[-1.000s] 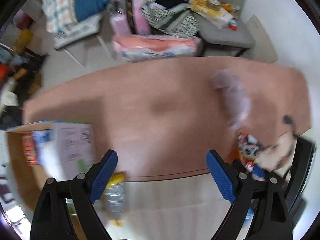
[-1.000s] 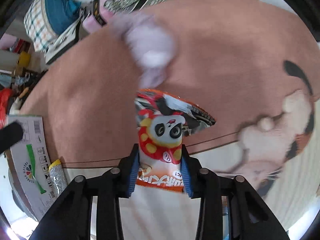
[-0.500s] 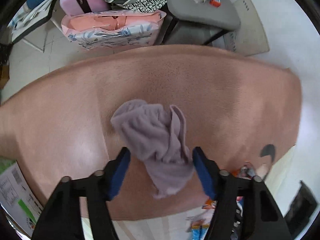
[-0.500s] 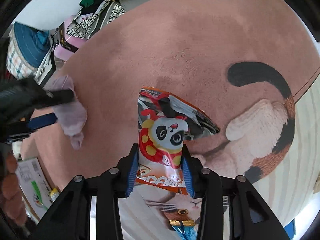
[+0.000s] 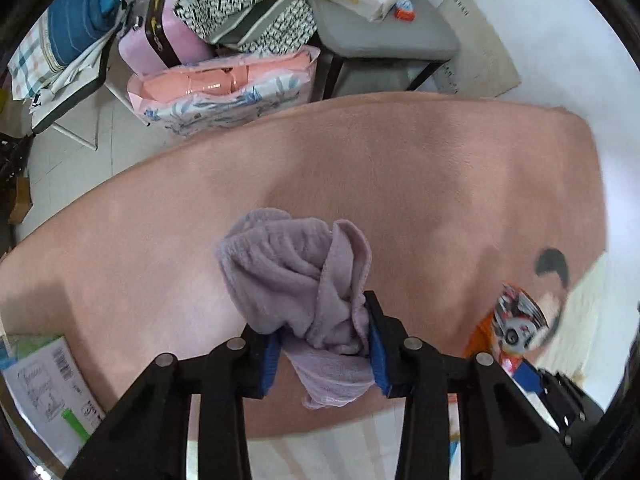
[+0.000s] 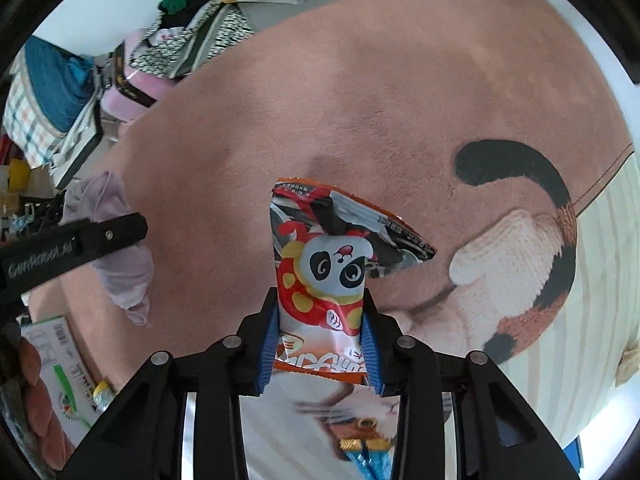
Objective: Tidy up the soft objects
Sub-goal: 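Carry cloth and chip bag into the box and open both tools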
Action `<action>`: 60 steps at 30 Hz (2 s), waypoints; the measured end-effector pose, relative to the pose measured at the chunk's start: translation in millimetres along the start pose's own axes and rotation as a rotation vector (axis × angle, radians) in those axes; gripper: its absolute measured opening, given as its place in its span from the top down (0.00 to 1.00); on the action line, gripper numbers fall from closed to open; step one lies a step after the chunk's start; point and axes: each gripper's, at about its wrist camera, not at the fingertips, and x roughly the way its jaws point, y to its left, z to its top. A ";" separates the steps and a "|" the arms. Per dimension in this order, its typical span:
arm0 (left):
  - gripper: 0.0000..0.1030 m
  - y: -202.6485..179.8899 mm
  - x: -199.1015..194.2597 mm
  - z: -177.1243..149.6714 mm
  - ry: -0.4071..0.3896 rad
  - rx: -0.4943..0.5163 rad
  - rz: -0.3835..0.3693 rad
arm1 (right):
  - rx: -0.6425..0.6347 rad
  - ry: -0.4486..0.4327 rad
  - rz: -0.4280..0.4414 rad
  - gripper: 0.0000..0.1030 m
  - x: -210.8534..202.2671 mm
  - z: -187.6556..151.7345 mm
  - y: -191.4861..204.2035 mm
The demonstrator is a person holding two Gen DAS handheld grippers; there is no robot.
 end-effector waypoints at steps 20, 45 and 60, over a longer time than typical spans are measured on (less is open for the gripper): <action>0.67 275.7 -205.8 -246.5 -0.227 -0.171 -0.004 | -0.438 -0.056 0.333 0.63 -114.1 -237.0 308.8; 0.63 441.0 -83.4 -290.7 0.088 -0.292 -0.068 | -0.613 0.152 0.099 0.62 44.5 -321.0 498.2; 0.52 430.2 -163.3 -337.6 -0.084 -0.315 0.006 | -0.569 0.092 0.059 0.21 2.7 -324.8 471.5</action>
